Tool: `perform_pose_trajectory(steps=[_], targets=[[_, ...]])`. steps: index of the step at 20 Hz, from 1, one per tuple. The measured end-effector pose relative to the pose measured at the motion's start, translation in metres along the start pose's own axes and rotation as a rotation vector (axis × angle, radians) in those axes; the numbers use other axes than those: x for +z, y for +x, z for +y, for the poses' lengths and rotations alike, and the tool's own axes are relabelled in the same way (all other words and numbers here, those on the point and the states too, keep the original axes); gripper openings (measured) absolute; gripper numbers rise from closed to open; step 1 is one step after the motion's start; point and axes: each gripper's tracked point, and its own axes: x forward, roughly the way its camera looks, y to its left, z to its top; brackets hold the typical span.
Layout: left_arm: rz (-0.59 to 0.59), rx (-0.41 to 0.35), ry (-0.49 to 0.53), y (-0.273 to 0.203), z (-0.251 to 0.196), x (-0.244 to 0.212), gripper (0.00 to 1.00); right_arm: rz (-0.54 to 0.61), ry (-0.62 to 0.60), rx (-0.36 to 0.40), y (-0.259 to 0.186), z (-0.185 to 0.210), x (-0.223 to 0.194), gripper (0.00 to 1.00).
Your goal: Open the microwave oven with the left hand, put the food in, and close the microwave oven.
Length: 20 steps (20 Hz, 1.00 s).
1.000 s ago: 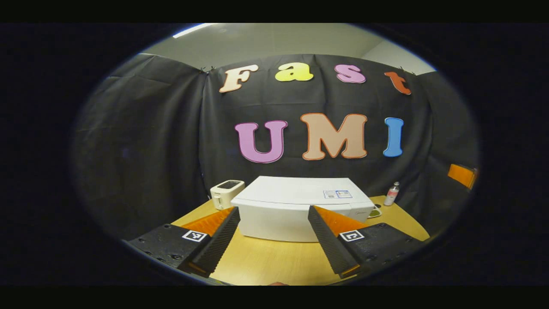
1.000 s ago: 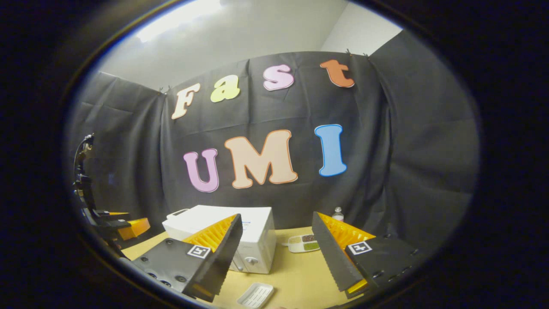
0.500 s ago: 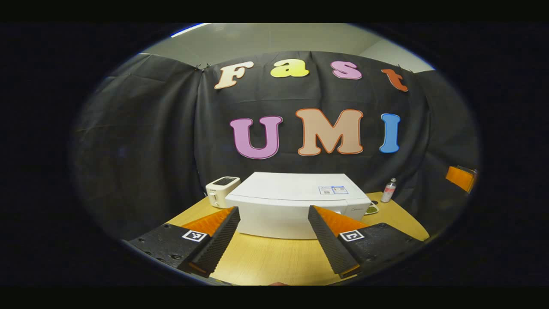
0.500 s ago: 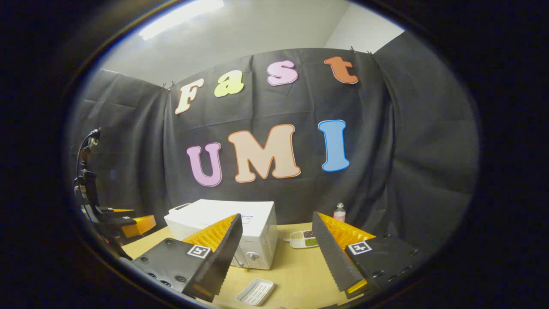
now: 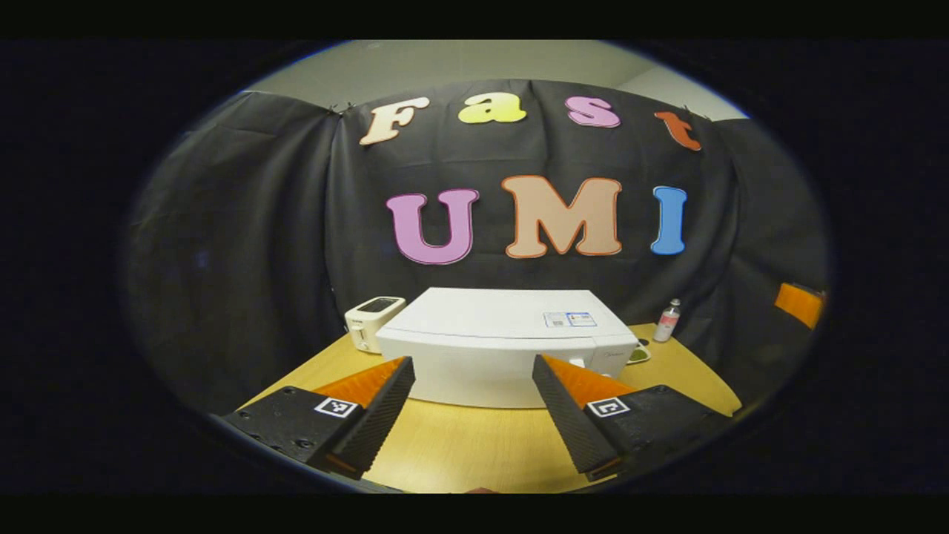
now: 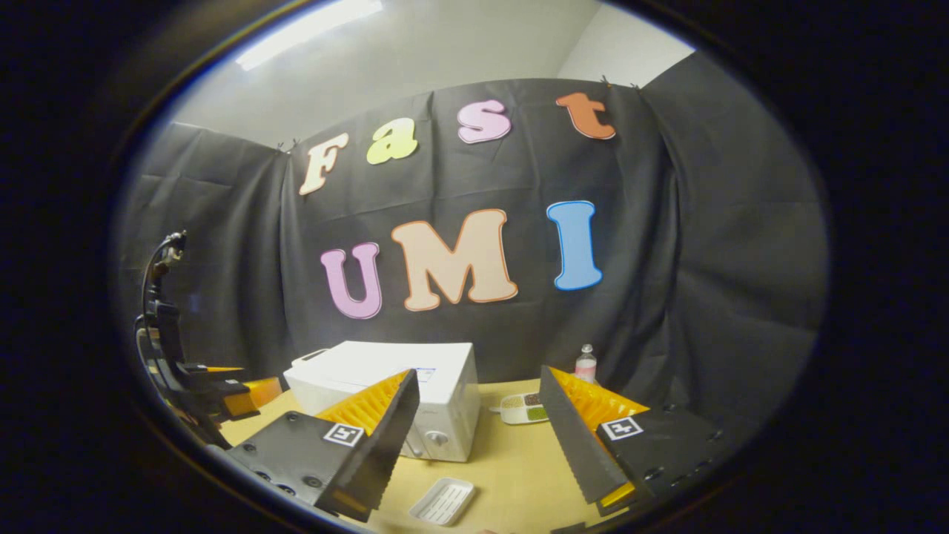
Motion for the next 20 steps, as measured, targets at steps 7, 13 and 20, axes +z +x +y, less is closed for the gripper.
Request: perform_pose_trajectory(steps=[7,13,20], targets=[[0.041,-0.028,-0.018,0.013,-0.012,-0.008,0.97,-0.009,0.015,-0.053,-0.004,-0.02,0.004,0.91],[0.048,-0.057,-0.018,0.02,-0.024,-0.006,0.97,-0.026,0.032,-0.098,-0.009,-0.036,0.01,0.99],[0.055,-0.08,-0.018,0.022,-0.031,-0.009,0.97,-0.027,0.037,-0.125,-0.017,-0.04,0.008,0.91]])
